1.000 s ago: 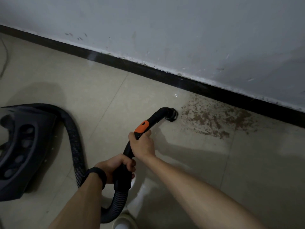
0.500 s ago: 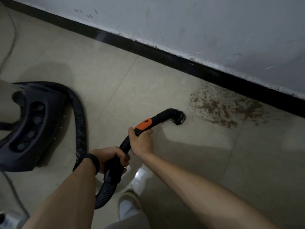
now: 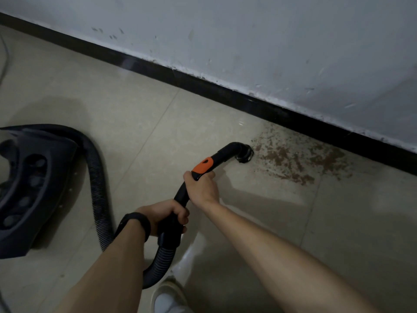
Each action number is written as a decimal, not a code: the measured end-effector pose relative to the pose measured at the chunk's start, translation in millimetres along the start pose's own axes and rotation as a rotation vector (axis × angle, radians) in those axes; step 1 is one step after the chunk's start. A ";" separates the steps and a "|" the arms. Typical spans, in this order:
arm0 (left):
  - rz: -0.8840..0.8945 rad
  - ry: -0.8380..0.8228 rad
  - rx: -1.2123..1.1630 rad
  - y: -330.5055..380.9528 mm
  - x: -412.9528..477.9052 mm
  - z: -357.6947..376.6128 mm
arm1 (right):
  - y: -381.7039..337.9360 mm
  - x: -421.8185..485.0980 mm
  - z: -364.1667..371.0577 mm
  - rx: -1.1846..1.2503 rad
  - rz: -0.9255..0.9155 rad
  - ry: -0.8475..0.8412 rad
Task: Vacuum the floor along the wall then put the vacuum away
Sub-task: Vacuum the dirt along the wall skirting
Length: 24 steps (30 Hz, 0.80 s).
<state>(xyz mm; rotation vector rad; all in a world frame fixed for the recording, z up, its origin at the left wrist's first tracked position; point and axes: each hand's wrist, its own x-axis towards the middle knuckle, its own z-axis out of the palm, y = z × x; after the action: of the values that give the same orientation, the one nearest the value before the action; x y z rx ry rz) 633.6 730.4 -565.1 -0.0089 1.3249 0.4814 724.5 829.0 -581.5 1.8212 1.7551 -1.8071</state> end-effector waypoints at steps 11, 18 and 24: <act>0.101 0.047 -0.029 25.7 29.1 24.7 | -11.9 30.3 -35.3 -0.067 -0.027 -0.019; 0.120 0.038 -0.038 39.8 41.4 39.3 | -12.6 47.2 -56.6 -0.082 -0.036 -0.026; 0.138 0.038 -0.045 55.4 48.4 53.8 | -16.7 58.7 -74.9 -0.104 -0.041 -0.003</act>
<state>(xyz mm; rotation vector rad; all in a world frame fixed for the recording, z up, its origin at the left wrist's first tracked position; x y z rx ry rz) 672.3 811.2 -581.6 0.0359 1.3574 0.6308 744.4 923.4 -587.8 1.7552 1.8610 -1.6971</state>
